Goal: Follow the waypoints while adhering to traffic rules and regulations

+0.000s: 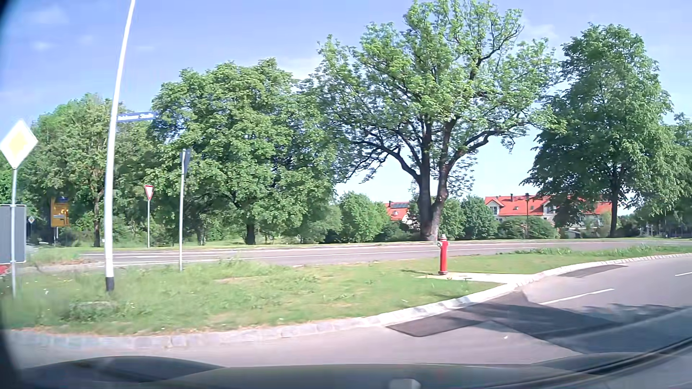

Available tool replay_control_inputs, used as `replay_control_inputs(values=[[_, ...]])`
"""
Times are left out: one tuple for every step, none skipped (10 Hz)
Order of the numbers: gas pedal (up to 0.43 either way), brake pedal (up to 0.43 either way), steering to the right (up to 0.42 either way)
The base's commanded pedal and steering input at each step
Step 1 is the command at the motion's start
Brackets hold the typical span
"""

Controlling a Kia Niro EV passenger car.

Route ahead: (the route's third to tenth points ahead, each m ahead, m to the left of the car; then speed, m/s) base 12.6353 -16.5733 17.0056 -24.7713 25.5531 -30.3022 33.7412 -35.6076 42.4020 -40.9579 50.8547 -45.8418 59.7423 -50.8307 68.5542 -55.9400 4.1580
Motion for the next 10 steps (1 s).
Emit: replay_control_inputs(values=[[0.000,0.000,0.374],[0.000,0.000,0.403],[0.000,0.000,0.429],[0.000,0.000,0.438],[0.000,0.000,0.442],[0.000,0.000,0.436],[0.000,0.000,0.423],[0.000,0.000,0.409],[0.000,0.000,0.402],[0.020,0.000,0.394]])
